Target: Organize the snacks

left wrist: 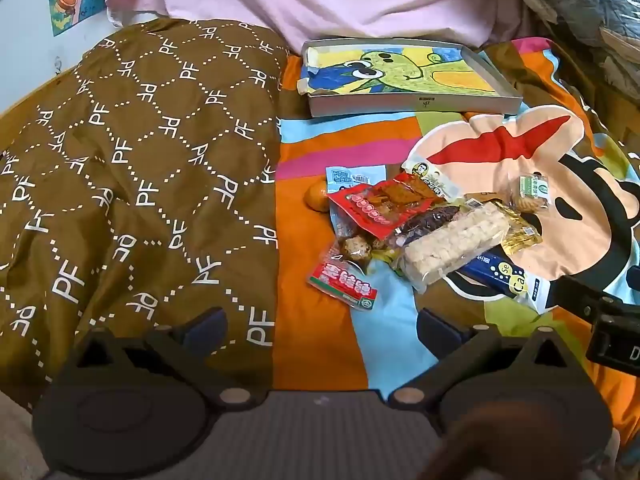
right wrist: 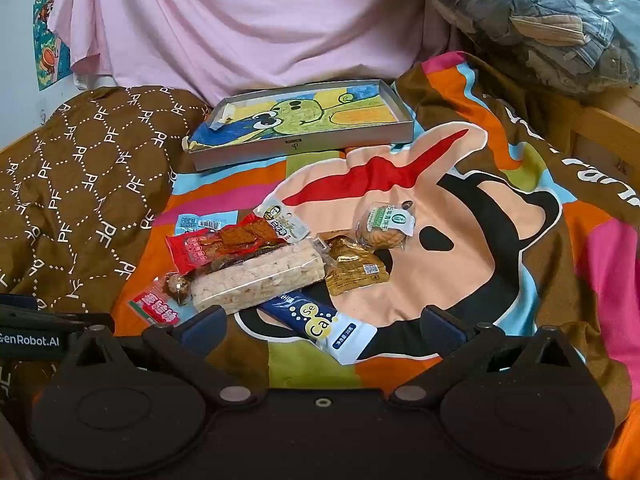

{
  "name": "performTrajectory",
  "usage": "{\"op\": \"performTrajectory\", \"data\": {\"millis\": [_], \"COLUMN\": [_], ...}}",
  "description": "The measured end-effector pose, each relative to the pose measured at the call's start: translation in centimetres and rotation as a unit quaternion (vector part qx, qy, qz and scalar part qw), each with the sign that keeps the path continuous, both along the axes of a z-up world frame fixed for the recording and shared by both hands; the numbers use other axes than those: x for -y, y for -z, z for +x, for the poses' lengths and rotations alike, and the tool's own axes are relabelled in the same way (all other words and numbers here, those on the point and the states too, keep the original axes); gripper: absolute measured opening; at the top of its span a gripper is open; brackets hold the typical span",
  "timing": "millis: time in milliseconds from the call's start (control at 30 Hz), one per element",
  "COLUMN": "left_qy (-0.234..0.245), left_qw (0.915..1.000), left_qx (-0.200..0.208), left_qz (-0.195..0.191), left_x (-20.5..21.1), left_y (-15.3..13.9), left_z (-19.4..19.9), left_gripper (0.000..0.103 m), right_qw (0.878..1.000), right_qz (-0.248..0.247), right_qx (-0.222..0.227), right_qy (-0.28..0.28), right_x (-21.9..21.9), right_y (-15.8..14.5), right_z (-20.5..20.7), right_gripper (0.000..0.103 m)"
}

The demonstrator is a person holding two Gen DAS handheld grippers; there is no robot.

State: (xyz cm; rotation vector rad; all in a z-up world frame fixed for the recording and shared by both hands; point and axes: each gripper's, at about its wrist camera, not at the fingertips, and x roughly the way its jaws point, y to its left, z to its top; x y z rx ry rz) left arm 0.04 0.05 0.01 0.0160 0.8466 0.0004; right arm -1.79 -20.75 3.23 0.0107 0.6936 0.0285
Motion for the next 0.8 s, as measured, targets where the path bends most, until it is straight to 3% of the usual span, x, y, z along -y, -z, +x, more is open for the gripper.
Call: {"op": "performTrajectory", "data": {"millis": [800], "left_qy": [0.001], "left_qw": [1.0000], "left_qx": [-0.001], "left_qz": [0.000], "left_x": [0.31], "left_y": [0.13], "left_z": [-0.06], "left_gripper": [0.103], "right_qw": [1.000], "right_qz": [-0.002], "right_qx": [0.000], "right_qy": [0.000], "right_x": [-0.18], "right_y": [0.05], "right_z": [0.12], "right_gripper": [0.102]}}
